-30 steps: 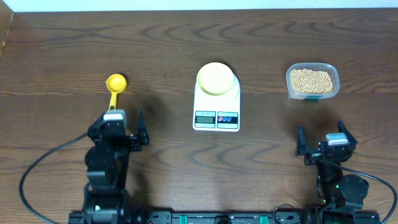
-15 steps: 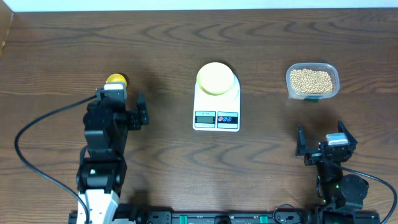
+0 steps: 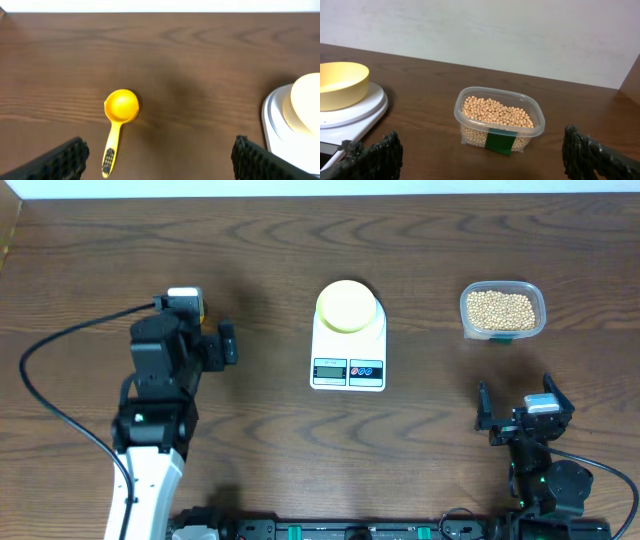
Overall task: Scoop item into bowl and weigh 50g on scale
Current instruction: 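Move the left gripper forward over the yellow scoop's cup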
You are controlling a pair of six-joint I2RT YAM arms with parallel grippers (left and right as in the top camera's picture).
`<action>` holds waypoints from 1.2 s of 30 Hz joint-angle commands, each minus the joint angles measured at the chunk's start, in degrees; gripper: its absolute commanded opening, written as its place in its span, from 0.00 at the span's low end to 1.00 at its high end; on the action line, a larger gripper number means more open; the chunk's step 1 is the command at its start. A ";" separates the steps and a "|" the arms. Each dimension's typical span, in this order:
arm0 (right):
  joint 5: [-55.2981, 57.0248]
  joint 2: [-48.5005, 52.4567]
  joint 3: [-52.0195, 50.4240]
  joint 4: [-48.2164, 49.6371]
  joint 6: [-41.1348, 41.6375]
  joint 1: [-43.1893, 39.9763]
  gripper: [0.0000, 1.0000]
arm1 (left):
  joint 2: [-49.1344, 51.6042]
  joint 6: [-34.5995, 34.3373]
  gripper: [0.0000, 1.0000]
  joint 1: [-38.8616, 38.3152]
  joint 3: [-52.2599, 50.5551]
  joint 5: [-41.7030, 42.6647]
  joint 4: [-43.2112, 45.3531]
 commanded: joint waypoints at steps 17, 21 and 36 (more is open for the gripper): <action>0.42 -0.02 -0.09 -0.26 0.61 0.39 0.99 | 33.86 0.61 0.93 5.70 47.47 9.94 -36.96; 0.42 -0.02 -0.09 -0.26 0.61 0.39 0.99 | 37.51 6.34 0.94 9.07 47.25 9.81 -35.85; 0.42 -0.02 -0.09 -0.26 0.61 0.39 0.99 | 56.13 12.17 0.61 16.68 47.25 13.00 -23.34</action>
